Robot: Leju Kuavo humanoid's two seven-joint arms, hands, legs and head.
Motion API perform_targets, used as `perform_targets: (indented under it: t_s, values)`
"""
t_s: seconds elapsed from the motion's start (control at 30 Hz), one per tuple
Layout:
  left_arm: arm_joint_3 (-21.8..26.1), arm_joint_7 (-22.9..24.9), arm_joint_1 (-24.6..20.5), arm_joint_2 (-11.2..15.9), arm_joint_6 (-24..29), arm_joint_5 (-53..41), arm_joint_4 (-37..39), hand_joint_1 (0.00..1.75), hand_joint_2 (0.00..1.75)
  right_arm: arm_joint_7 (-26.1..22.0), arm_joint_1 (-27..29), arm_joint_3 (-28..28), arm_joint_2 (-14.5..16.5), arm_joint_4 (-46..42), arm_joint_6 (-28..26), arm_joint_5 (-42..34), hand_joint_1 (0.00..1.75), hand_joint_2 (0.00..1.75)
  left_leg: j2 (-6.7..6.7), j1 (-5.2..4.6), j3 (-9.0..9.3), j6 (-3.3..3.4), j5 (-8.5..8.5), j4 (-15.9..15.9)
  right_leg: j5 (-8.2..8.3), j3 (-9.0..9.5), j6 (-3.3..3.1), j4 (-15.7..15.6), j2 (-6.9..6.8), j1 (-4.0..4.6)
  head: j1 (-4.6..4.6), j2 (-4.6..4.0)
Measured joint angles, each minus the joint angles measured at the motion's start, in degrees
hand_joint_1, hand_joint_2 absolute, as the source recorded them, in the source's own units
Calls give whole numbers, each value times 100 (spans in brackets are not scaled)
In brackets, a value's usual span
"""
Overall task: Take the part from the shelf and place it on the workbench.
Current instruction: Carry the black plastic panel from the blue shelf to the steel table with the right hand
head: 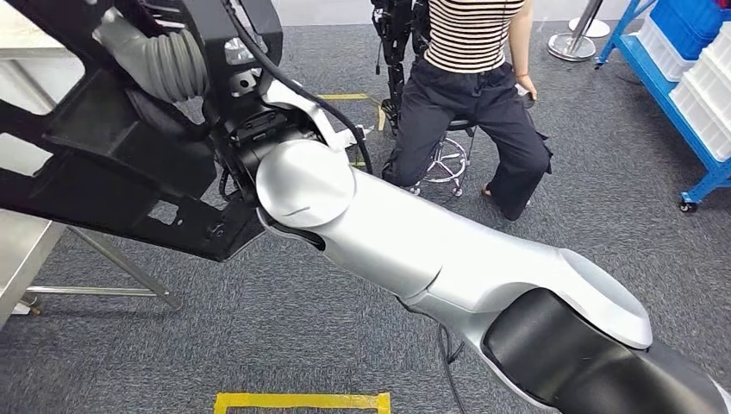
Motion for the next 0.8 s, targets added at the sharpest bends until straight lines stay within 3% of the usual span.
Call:
perform_targets:
  t_s: [0.03,0.13,0.2,0.27,0.33,0.4,0.47,0.5,0.53,0.57,0.63,0.7,0.77,0.8]
  values:
    - [35,91,11,-36,5,-175,-44,0,175,-42,-7,44,0,-3,2,-43,175,175,26,2,71,2,106,-137,-5,2,-4,1,-63,10,-1,0]
    - [165,273,24,-143,15,-685,-162,0,175,-168,-42,147,-3,-8,37,-134,175,175,312,-17,662,37,524,-1181,-41,23,31,7,-204,56,4,0]
    - [285,319,17,-205,19,-977,-227,0,175,-257,-41,200,-8,-7,99,-187,175,175,402,-57,818,92,579,-1461,-65,46,85,-1,-275,97,27,0]
    - [401,337,16,-238,21,-1140,-286,0,175,-313,-32,239,-5,-7,146,-221,175,175,284,-75,818,172,599,-1485,-81,65,147,-19,-342,99,47,0]
    - [489,336,15,-261,22,-1199,-333,0,175,-357,-30,257,-10,-4,179,-232,175,175,174,-71,843,259,639,-1536,-196,1,177,155,-196,79,54,0]
    - [589,259,7,-277,24,-1240,-356,0,175,-449,15,280,-24,16,239,-239,175,175,66,-71,859,326,660,-1561,-481,-282,137,773,66,62,64,0]
    - [711,71,-8,-273,24,-1240,-353,0,175,-567,137,310,-31,75,305,-235,175,175,-70,-78,857,353,660,-1560,-723,-656,112,1498,172,66,71,0]
    - [773,-40,-17,-267,21,-1216,-340,0,175,-621,211,321,-31,119,330,-222,175,175,-150,-81,857,356,660,-1559,-730,-745,132,1638,191,69,73,0]
    - [829,-140,-26,-259,11,-1183,-322,0,175,-664,275,327,-31,162,345,-202,175,175,-233,-83,858,356,660,-1557,-646,-723,165,1548,207,70,73,0]
    - [882,-228,-33,-249,-11,-1148,-298,0,175,-698,323,329,-30,203,356,-178,175,175,-313,-85,860,353,661,-1553,-488,-595,201,1235,235,66,72,0]
    - [957,-337,-40,-228,-67,-1093,-249,0,175,-750,364,329,-29,272,363,-120,175,175,-446,-88,850,333,659,-1537,-143,-234,232,418,429,43,73,0]
    - [1015,-400,-43,-211,-109,-1063,-199,0,175,-794,383,327,-26,337,351,-45,175,175,-543,-83,824,277,665,-1528,21,-52,198,20,559,39,74,0]
    - [1067,-431,-43,-198,-131,-1045,-156,0,175,-831,397,310,-15,392,316,23,175,175,-615,-59,802,202,681,-1546,54,-29,133,-19,483,48,74,0]
    - [1085,-438,-43,-190,-142,-1036,-138,0,175,-848,399,292,-8,414,285,51,175,175,-559,-56,785,172,664,-1527,71,-11,97,-45,434,41,73,0]
